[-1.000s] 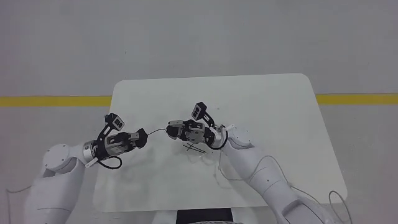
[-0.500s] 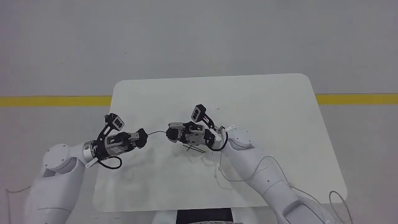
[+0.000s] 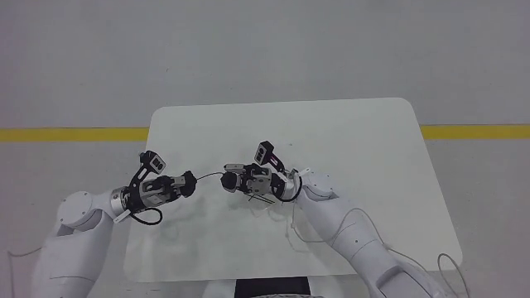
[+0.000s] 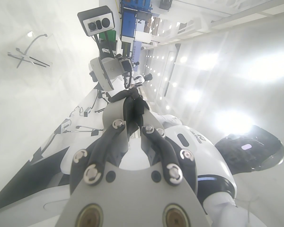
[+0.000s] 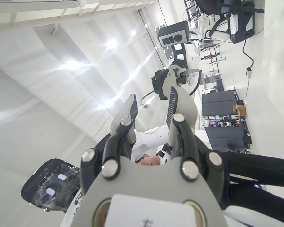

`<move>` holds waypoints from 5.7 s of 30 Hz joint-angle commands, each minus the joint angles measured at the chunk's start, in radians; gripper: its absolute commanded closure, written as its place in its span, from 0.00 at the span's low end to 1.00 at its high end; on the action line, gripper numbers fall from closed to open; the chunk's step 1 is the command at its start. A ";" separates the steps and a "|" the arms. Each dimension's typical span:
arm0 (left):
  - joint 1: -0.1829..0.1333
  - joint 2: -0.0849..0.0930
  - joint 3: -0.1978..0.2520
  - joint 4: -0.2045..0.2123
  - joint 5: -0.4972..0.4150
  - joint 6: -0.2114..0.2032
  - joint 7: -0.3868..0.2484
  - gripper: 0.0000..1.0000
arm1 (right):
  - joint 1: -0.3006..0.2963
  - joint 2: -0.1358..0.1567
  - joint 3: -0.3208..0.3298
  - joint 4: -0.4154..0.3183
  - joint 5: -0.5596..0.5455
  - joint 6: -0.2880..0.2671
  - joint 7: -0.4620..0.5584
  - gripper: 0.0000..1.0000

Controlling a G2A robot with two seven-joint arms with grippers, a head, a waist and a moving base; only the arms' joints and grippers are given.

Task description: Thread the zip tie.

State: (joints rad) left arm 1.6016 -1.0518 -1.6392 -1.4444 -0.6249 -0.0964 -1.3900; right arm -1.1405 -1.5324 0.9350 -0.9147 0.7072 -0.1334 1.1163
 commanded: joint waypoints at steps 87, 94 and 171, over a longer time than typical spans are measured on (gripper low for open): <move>-0.044 0.034 0.105 0.018 -0.100 0.032 0.000 0.00 | -0.060 0.035 0.023 -0.138 0.015 -0.028 -0.138 1.00; -0.044 0.034 0.105 0.018 -0.100 0.032 0.000 0.00 | -0.060 0.035 0.024 -0.137 0.014 -0.031 -0.140 1.00; -0.101 0.054 0.256 0.052 -0.160 0.077 0.084 0.79 | -0.062 0.059 -0.027 -0.189 -0.035 0.091 -0.133 1.00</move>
State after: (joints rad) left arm 1.5002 -0.9989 -1.3838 -1.3916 -0.7851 -0.0188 -1.3066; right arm -1.2022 -1.4738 0.9078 -1.1020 0.6734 -0.0429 0.9827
